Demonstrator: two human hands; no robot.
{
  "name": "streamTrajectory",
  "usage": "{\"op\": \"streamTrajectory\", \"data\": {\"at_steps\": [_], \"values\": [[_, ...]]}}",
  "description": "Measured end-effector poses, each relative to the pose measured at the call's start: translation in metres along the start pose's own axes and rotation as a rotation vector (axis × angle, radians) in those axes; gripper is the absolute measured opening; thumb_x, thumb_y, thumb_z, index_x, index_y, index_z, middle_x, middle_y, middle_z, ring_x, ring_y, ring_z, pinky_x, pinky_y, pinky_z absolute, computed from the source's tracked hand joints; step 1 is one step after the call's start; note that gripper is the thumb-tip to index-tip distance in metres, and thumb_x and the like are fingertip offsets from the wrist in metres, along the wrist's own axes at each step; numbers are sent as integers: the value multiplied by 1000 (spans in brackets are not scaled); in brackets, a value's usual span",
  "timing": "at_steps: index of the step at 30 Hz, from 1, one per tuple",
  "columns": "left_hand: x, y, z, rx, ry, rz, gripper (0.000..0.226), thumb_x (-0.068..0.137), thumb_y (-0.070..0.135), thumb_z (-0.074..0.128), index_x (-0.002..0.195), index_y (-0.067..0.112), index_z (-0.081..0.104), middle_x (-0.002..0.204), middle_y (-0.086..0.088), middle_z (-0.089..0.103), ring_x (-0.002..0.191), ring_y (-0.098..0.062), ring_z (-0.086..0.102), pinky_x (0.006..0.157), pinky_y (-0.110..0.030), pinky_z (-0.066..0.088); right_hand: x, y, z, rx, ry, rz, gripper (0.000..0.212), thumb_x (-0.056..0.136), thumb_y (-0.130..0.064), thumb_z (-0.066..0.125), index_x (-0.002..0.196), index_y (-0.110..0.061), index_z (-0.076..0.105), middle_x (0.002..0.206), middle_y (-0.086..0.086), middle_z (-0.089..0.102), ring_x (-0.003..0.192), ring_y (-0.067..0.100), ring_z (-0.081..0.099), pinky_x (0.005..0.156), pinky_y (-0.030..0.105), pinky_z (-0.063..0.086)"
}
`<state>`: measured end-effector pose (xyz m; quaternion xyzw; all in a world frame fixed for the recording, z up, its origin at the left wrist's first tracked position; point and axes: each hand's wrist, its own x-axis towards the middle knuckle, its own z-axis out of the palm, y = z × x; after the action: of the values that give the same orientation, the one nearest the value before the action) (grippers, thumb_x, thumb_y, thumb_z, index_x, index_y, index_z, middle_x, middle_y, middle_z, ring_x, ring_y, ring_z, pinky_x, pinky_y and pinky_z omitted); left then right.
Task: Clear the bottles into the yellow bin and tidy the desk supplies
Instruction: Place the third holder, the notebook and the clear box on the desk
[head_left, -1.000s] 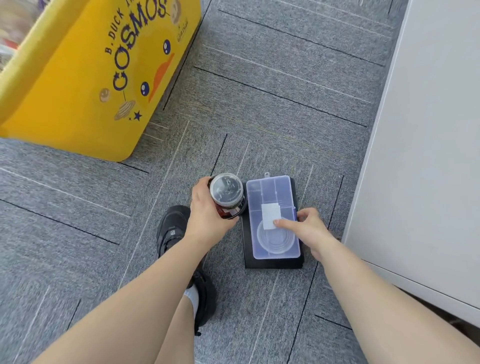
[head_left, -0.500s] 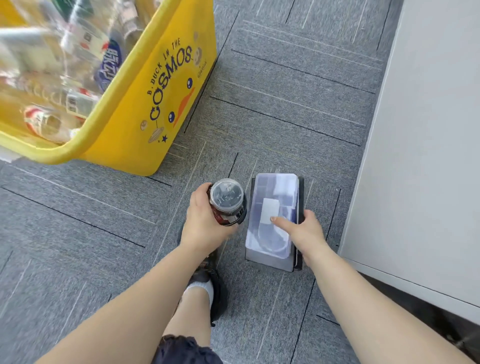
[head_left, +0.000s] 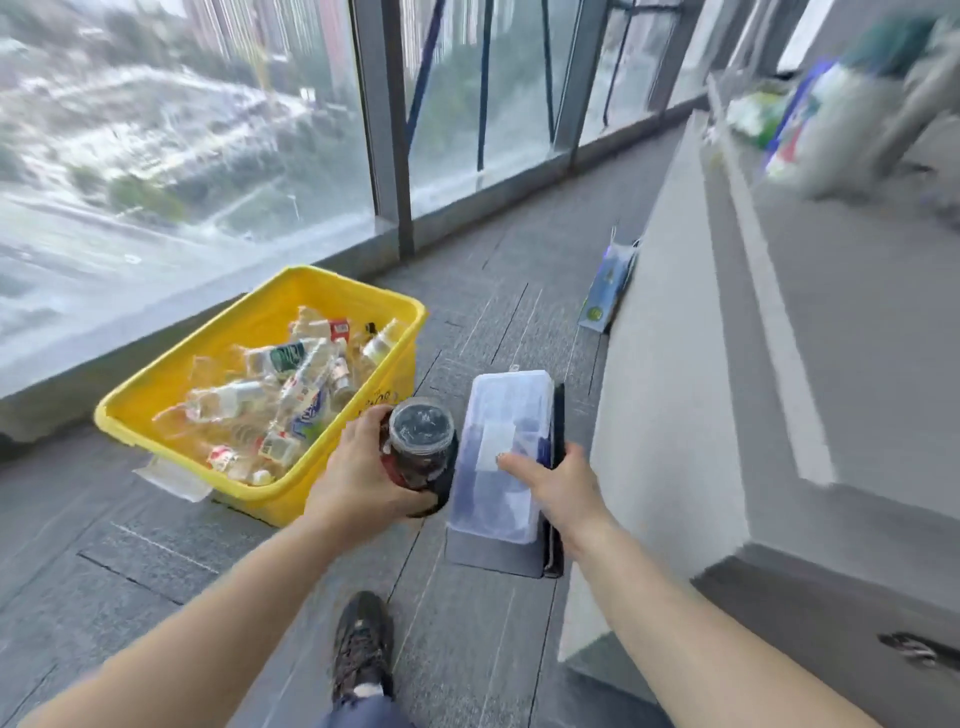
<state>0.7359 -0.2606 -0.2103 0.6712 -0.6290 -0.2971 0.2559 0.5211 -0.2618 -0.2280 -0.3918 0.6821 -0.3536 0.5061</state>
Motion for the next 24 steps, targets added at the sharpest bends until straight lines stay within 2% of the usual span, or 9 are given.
{"op": "streamTrajectory", "data": {"at_steps": [4, 8, 12, 14, 15, 17, 20, 22, 24], "values": [[-24, 89, -56, -53, 60, 146, 97, 44, 37, 89, 128, 29, 41, 119, 6, 47, 111, -17, 48, 90, -33, 43, -80, -87, -61, -47, 21, -177, 100, 42, -62, 78, 123, -12, 47, 119, 2, 59, 107, 21, 59, 94, 45, 50], [-46, 184, -87, -105, 48, 277, 98, 32, 48, 83, 120, 35, 42, 119, 4, 50, 108, -16, 53, 93, -39, 48, -146, -143, -135, 11, 100, -312, 91, 63, -48, 79, 132, -7, 36, 129, 2, 47, 119, 22, 48, 99, 37, 42], [-62, 272, -80, -160, 2, 357, 100, 25, 50, 82, 116, 37, 44, 118, 2, 55, 107, -17, 56, 93, -38, 49, -184, -168, -217, 48, 146, -352, 72, 67, -44, 80, 120, -9, 47, 111, -2, 59, 113, 17, 51, 98, 34, 42], [-68, 310, -62, -165, -31, 391, 103, 27, 47, 85, 122, 34, 45, 118, 3, 56, 105, -16, 57, 92, -34, 50, -191, -168, -262, 95, 134, -342, 33, 76, -35, 77, 97, -18, 59, 91, -14, 58, 111, 11, 48, 101, 31, 37], [-72, 328, -50, -172, -57, 416, 101, 31, 42, 87, 123, 32, 45, 117, 3, 56, 104, -14, 57, 89, -30, 49, -192, -165, -283, 121, 145, -309, 23, 78, -33, 76, 91, -20, 62, 92, -14, 59, 113, 10, 48, 105, 32, 35], [-76, 359, -17, -168, -96, 468, 93, 43, 30, 90, 124, 28, 45, 115, 5, 55, 99, -12, 54, 79, -24, 45, -185, -153, -325, 176, 165, -243, 30, 73, -35, 78, 95, -18, 70, 109, -4, 66, 118, 18, 54, 109, 39, 36], [-71, 395, 42, -137, -132, 515, 92, 47, 29, 89, 128, 28, 44, 116, 7, 51, 100, -11, 51, 76, -23, 43, -172, -130, -380, 185, 245, -176, 37, 67, -41, 80, 95, -18, 70, 122, 4, 63, 109, 21, 59, 95, 34, 46], [-62, 411, 78, -163, -183, 492, 96, 42, 35, 87, 127, 33, 44, 114, 7, 55, 98, -12, 55, 76, -26, 49, -160, -113, -415, 165, 274, -163, 20, 79, -34, 73, 88, -18, 66, 115, 4, 65, 89, 16, 59, 69, 22, 45], [-53, 420, 109, -230, -211, 476, 89, 45, 33, 88, 121, 35, 43, 106, 11, 57, 91, -8, 59, 72, -24, 53, -147, -98, -447, 159, 308, -182, 13, 85, -31, 68, 84, -19, 62, 101, -2, 66, 77, 9, 55, 58, 14, 42]]}}
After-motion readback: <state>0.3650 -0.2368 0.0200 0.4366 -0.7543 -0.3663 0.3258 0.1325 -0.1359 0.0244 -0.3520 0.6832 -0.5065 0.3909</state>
